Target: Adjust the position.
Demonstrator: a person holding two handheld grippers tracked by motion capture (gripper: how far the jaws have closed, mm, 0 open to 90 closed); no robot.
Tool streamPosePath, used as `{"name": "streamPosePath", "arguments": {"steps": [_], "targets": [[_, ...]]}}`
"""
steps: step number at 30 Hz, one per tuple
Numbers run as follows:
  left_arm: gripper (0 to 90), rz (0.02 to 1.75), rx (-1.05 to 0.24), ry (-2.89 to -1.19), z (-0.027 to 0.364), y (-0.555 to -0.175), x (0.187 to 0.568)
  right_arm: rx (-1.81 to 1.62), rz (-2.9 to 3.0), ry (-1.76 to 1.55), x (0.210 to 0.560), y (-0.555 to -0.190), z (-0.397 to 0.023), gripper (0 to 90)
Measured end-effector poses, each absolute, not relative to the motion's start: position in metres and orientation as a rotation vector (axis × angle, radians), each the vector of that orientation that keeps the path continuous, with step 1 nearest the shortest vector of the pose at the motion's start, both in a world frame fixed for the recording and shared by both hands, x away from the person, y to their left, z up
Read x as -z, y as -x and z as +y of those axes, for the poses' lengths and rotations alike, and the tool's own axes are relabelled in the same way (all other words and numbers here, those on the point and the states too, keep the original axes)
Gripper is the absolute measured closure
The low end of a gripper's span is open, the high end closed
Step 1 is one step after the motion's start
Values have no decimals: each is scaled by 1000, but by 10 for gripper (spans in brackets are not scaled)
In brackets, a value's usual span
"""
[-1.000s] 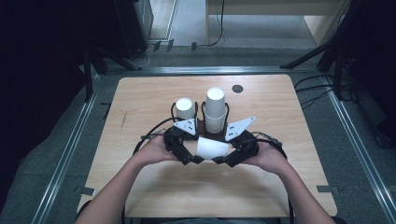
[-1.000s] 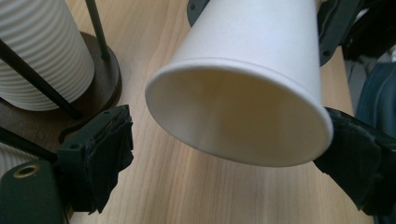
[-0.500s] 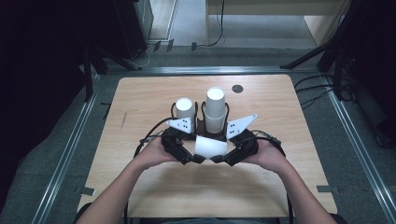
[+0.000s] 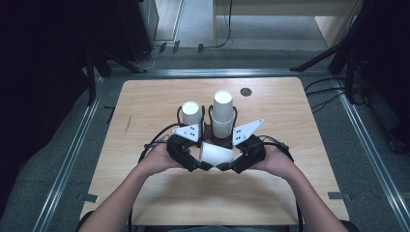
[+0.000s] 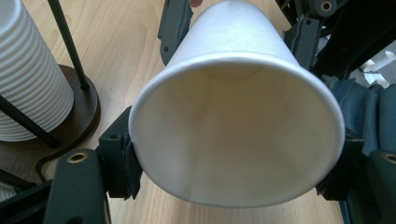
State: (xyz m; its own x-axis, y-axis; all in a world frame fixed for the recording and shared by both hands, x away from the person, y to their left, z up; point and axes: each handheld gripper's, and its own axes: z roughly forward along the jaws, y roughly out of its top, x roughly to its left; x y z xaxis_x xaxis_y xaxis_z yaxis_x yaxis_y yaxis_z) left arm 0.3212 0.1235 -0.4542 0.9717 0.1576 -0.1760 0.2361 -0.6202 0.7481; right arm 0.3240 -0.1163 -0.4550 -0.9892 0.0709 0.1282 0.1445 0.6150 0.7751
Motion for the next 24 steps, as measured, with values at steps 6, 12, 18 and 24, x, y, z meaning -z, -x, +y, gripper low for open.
{"name": "streamPosePath", "arguments": {"steps": [6,12,18,24], "targets": [[266,319,102,-2268,135,-324,445,1299,-2757,254,456,-326,-118,190],[266,355,76,-2272,145,-327,436,1259,-2786,293,460,-328,-119,190],[266,364,54,-2331,144,-330,432,1230,-2827,316,465,-328,-116,194],[266,391,26,-2375,142,-333,431,1230,-2843,351,466,-329,-119,205]]}}
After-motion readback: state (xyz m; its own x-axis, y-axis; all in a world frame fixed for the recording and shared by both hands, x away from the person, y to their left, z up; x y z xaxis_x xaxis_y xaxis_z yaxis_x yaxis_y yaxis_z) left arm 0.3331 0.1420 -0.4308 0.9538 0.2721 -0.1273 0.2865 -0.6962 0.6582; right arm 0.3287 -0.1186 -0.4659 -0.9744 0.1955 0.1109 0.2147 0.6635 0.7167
